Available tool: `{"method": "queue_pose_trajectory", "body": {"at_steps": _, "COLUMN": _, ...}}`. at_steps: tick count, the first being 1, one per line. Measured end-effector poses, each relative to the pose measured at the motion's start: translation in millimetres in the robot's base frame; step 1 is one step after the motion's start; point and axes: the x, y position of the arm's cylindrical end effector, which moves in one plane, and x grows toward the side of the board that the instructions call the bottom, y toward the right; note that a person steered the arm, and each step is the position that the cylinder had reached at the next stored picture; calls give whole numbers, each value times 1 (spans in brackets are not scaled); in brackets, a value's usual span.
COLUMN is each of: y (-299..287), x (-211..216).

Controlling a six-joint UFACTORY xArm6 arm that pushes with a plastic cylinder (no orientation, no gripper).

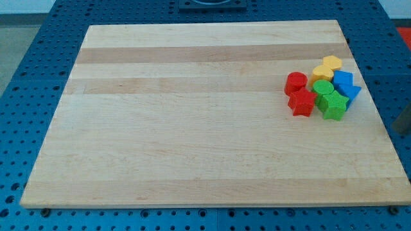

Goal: Separate the green circle from the group of blocks

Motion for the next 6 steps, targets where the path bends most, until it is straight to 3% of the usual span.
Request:
{"method": "queue_pose_trajectory", "body": {"at_steps": 1, "y": -17, "x": -40}}
{"method": "queue_pose_trajectory", "body": {"at_steps": 2, "y": -72, "x": -56}}
{"method": "queue_pose_trajectory", "body": {"at_steps": 3, "y": -154, "x": -56}}
{"method": "queue_pose_trajectory", "body": {"at_steps": 5, "y": -187, "x": -68}}
{"method": "queue_pose_trajectory", "body": {"at_steps": 6, "y": -252, "x": -81}}
